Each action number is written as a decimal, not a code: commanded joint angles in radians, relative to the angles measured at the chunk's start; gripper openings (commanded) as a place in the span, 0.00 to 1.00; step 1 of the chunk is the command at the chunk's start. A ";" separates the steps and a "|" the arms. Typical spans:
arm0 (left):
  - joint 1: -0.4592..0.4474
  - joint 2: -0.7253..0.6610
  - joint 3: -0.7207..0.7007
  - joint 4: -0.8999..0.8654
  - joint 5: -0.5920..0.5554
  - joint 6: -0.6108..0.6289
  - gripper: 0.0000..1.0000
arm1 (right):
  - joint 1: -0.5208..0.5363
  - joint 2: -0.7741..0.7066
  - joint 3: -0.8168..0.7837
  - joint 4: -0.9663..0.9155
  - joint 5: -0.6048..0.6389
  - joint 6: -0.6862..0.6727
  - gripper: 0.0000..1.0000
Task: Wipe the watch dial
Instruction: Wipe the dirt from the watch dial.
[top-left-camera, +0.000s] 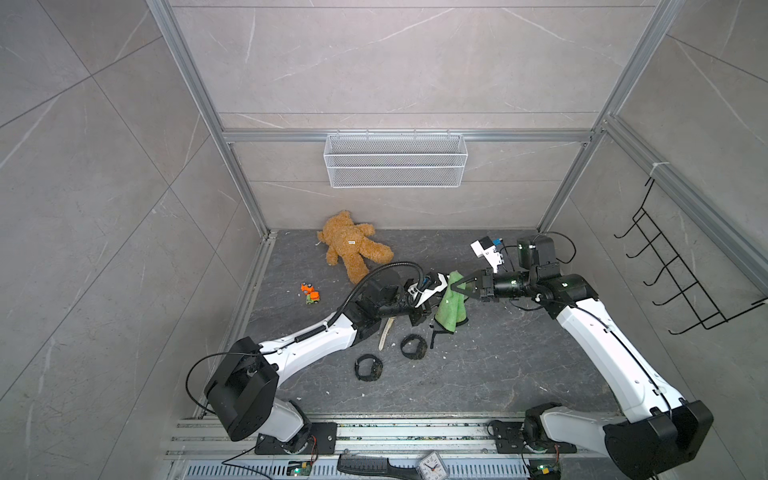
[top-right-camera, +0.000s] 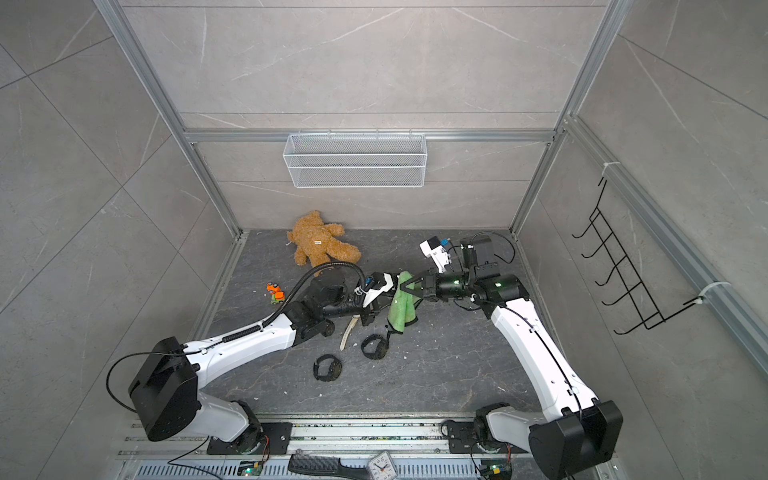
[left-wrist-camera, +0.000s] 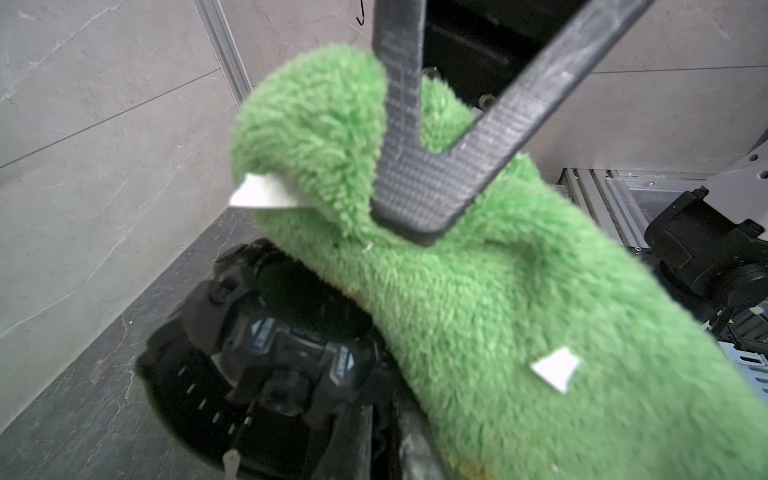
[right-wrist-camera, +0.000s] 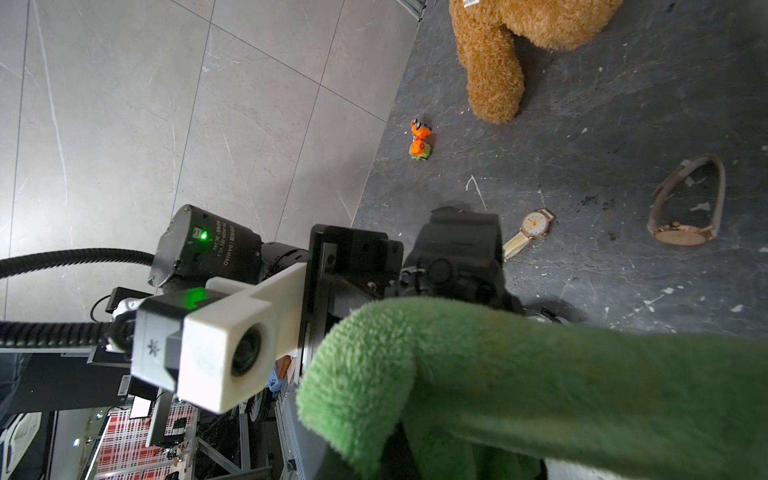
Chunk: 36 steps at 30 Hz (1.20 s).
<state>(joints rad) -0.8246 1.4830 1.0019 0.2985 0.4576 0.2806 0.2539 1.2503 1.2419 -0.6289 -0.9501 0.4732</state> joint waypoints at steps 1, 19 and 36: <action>-0.002 0.018 0.060 0.021 0.061 -0.009 0.00 | -0.001 0.020 0.025 0.031 0.016 0.016 0.00; -0.008 0.109 0.150 0.027 0.124 -0.014 0.00 | 0.001 0.111 0.063 -0.164 0.380 -0.047 0.00; -0.008 0.097 0.148 -0.013 0.093 -0.009 0.00 | -0.021 0.053 0.172 -0.397 0.522 -0.202 0.00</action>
<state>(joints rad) -0.8295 1.6199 1.1126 0.2401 0.5270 0.2619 0.2352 1.3487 1.3830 -0.9668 -0.4332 0.3145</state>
